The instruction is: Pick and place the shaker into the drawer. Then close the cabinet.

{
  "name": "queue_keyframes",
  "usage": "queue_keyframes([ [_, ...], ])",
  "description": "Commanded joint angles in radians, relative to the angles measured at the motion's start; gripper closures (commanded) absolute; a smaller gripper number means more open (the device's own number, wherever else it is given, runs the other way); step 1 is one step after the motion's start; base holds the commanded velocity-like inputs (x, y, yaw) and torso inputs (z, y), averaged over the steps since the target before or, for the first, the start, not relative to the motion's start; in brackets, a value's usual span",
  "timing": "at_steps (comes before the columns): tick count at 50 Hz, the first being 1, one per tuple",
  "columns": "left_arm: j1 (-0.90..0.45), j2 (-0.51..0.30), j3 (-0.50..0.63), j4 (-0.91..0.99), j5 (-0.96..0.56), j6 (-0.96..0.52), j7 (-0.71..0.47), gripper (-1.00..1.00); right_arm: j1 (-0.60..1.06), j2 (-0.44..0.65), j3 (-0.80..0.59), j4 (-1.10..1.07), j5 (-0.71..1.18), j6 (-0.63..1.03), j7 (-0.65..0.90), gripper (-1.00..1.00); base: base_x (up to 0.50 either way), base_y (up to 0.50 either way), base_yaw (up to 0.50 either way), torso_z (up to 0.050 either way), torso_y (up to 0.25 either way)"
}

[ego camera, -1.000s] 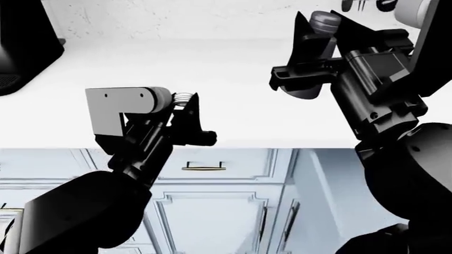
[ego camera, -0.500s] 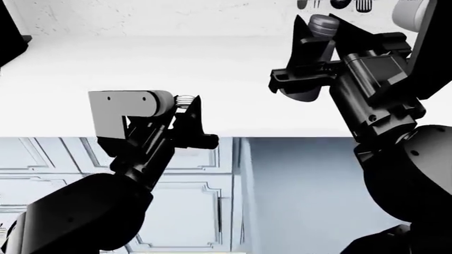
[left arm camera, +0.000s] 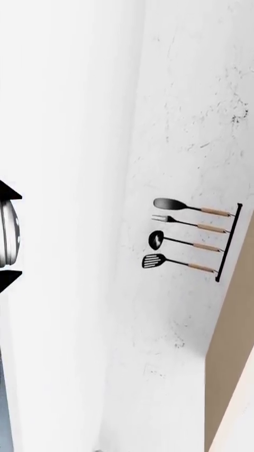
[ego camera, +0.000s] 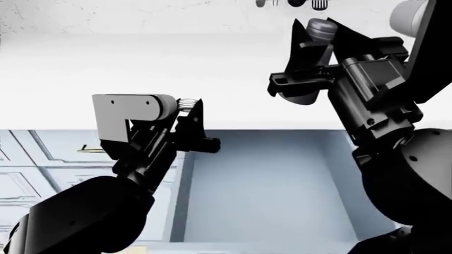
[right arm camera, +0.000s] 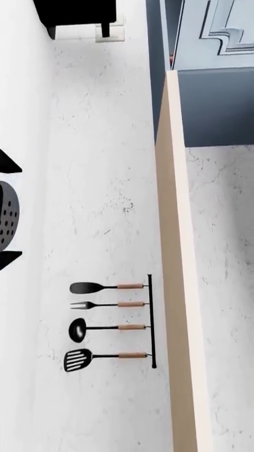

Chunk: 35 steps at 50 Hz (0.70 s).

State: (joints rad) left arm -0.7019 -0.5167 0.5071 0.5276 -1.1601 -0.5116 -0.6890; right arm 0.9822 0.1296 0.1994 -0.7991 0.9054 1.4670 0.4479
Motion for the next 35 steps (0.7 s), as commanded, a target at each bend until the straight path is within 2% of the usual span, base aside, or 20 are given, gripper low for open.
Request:
queue_keyframes([
  [1, 0.002, 0.0, 0.004, -0.002, -0.005, 0.007, 0.0, 1.0, -0.011, 0.015, -0.012, 0.005, 0.017, -0.025, 0.015, 1.0, -0.09, -0.5, 0.0, 0.0, 0.0],
  [11, 0.007, -0.002, 0.006, -0.003, -0.007, 0.009, 0.001, 1.0, -0.024, 0.033, -0.04, 0.007, 0.015, -0.047, 0.031, 1.0, 0.0, -0.5, 0.0, 0.0, 0.0],
  [17, -0.016, -0.015, 0.028, -0.029, 0.0, -0.024, 0.021, 1.0, -0.02, 0.045, -0.055, 0.009, 0.042, -0.015, 0.041, 1.0, 0.0, 0.0, 0.0, 0.0, 0.0],
  [21, -0.086, -0.008, 0.064, -0.116, 0.025, -0.072, 0.064, 1.0, 0.0, 0.047, -0.052, 0.01, 0.068, 0.018, 0.06, 1.0, 0.0, 0.0, 0.0, 0.0, 0.0],
  [28, -0.19, 0.073, 0.192, -0.399, 0.182, -0.101, 0.197, 1.0, 0.042, 0.048, -0.013, 0.0, 0.138, 0.076, 0.111, 1.0, 0.0, 0.0, 0.0, 0.0, 0.0],
  [35, -0.144, 0.116, 0.274, -0.52, 0.259, -0.07, 0.255, 1.0, 0.041, 0.058, -0.007, 0.0, 0.174, 0.064, 0.146, 1.0, 0.0, 0.0, 0.0, 0.0, 0.0],
])
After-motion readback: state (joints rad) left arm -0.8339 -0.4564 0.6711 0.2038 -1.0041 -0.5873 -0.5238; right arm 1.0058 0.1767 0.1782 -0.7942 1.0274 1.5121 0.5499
